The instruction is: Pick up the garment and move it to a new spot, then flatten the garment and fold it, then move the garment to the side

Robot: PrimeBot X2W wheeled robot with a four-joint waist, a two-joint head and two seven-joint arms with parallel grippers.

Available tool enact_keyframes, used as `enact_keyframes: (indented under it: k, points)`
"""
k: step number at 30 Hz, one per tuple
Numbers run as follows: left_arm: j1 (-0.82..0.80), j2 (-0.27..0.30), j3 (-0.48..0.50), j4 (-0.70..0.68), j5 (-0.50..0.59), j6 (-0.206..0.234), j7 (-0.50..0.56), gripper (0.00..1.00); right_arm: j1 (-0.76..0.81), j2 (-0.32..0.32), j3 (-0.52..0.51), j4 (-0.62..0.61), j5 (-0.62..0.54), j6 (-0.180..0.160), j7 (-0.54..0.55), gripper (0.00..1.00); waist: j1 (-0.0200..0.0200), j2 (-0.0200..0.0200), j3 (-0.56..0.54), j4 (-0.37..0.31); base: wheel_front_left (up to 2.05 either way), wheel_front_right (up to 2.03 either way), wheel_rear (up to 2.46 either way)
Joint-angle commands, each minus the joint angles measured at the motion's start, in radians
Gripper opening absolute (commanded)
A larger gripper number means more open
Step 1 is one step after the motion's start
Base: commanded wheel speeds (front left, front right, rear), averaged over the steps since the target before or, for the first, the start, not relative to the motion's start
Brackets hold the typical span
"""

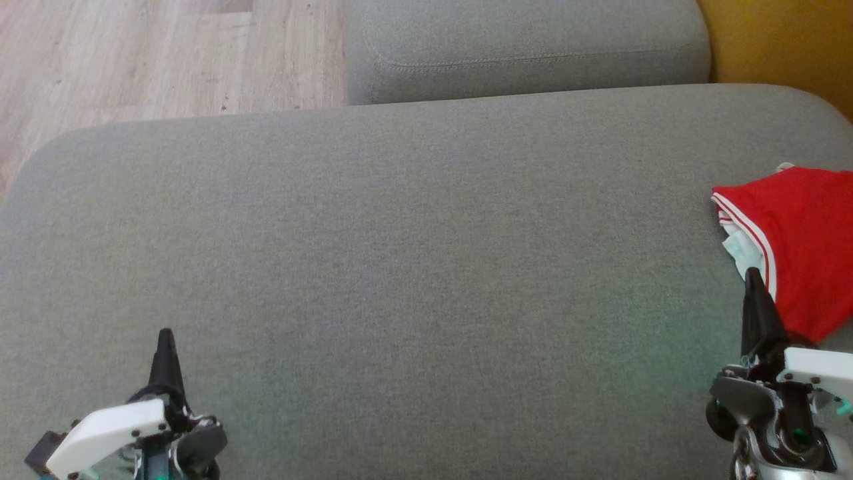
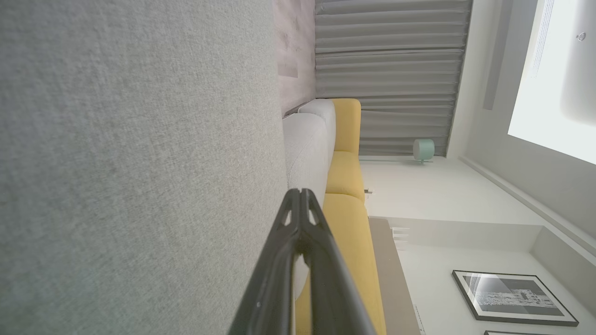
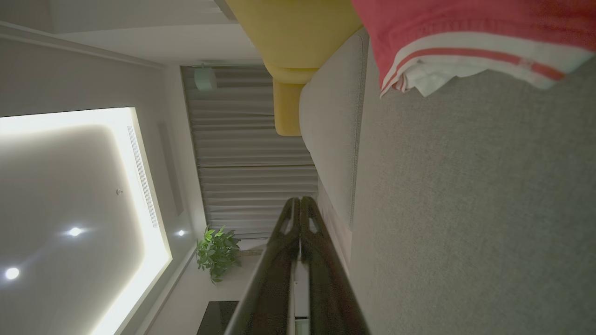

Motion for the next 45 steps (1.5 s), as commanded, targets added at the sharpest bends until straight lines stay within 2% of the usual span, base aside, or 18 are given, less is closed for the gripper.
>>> enact_keyframes:
  k: [1,45]
  points:
    - [-0.051,0.008,0.039,-0.038,-0.005,-0.006,0.007,0.0,-0.021,-0.005,0.02,-0.039,0.007,0.004,0.006,0.0,0.0,0.0,0.0,0.0,0.0,0.0,0.0]
    - [-0.051,0.008,0.039,-0.038,-0.005,-0.006,0.007,0.0,-0.021,-0.005,0.021,-0.039,0.007,0.004,0.006,0.0,0.0,0.0,0.0,0.0,0.0,0.0,0.0]
